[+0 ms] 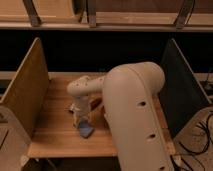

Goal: Wipe the white sponge on the table

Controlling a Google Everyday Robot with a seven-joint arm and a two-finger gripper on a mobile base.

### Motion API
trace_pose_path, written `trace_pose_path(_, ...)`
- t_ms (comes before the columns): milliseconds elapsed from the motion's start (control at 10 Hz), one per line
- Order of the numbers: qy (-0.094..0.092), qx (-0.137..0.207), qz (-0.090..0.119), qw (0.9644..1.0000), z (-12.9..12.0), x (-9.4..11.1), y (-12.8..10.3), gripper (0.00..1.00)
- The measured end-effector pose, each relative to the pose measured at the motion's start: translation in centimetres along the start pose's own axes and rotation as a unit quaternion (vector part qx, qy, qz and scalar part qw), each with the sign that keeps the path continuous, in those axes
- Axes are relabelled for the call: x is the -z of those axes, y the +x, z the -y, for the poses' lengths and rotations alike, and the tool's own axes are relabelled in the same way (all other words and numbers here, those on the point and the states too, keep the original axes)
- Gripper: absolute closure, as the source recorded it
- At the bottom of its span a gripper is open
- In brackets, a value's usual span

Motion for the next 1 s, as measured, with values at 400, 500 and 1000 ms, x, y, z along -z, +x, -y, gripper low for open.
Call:
trace_pose_path(400,0.001,0.028,-0.011,0.9995,-2.0,-0.5,0.1,1.00)
trace_pose_path(500,0.008,0.032,-0.024,0.9992,-2.2,-0.8,0.9,1.00)
trace_pose_path(1000,0.042,-0.020,-0.075,0.9961,1.7,-0.8,2.7,1.00)
